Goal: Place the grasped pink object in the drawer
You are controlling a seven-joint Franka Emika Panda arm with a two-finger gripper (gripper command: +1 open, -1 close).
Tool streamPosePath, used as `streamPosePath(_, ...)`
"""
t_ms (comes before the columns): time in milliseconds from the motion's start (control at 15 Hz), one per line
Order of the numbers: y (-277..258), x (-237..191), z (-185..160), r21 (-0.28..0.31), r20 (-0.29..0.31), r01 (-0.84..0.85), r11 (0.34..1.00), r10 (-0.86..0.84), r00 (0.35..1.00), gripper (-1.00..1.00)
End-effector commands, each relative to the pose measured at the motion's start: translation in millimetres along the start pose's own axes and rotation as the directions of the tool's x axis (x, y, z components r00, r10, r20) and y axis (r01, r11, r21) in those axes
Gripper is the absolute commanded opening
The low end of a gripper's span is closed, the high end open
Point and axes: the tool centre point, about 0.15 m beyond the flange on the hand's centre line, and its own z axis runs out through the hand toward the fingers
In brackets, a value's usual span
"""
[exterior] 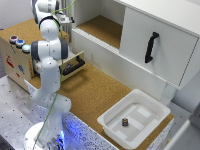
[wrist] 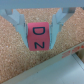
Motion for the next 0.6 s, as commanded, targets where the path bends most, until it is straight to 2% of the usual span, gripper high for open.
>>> streamPosePath(0, 5, -62, 7, -0.02, -0.1, -0.038, 0.999, 0.036, 0.994, -1.0)
streamPosePath(200, 14, -108, 26, -0.072, -0.094, -0.011, 0.997, 0.004, 0.996, -1.0)
streamPosePath(333, 21, -133, 44, -0.135, -0.103, 0.005, 0.991, -0.019, 0.994, -1.0)
streamPosePath(533, 37, -148, 73, -0.118, -0.094, 0.046, 0.992, -0.058, 0.994, -1.0)
